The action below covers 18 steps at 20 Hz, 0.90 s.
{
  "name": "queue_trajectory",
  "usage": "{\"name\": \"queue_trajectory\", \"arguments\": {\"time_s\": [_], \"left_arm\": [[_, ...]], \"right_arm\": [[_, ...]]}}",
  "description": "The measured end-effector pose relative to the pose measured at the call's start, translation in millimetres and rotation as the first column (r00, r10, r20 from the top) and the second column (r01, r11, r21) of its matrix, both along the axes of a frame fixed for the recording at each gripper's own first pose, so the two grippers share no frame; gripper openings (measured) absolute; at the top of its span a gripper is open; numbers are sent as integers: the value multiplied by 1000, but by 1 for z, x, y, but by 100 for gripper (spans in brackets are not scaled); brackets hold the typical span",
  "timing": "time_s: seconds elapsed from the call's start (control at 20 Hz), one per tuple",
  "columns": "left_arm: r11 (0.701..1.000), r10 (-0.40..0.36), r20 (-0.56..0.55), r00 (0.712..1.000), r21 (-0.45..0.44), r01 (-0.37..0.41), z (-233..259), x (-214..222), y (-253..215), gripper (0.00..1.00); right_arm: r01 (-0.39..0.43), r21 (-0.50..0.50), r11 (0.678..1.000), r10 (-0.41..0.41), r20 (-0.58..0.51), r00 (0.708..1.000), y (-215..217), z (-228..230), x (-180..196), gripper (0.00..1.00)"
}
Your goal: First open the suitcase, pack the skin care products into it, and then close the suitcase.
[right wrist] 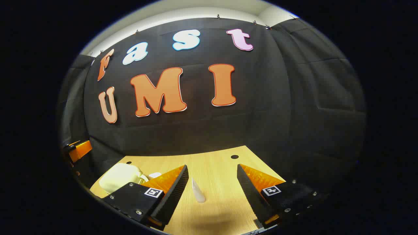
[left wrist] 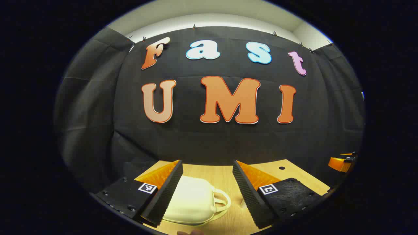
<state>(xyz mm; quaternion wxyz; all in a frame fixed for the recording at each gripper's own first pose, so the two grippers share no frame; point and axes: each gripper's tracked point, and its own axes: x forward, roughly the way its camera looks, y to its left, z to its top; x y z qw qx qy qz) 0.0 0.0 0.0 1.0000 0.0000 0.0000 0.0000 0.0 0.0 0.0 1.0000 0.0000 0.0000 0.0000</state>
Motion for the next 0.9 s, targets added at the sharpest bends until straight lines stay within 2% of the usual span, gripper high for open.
{"name": "queue_trajectory", "arguments": {"time_s": [0.1, 0.35, 0.45, 0.65, 0.9], "left_arm": [[1000, -3, 14, 1000, 12, 3, 4, -3, -2, 95], [998, -31, 8, 1000, 62, 30, -1, -2, -11, 98], [998, -40, 6, 999, 57, 40, -2, 3, -12, 95], [999, -30, 10, 1000, 22, 29, -1, 14, -8, 97], [999, -9, 6, 1000, 50, 9, -5, 18, 0, 97]], "right_arm": [[-13, -5, 1000, 13, 8, 1000, 3, 5, 2, 95], [-10, 20, 1000, 10, 11, 1000, 7, 8, 11, 95], [3, 20, 1000, -4, 23, 1000, 7, 11, 12, 95], [9, 3, 1000, -9, 19, 1000, 8, 11, 15, 95], [4, -20, 1000, -4, 14, 1000, 10, 11, 21, 95]]}}
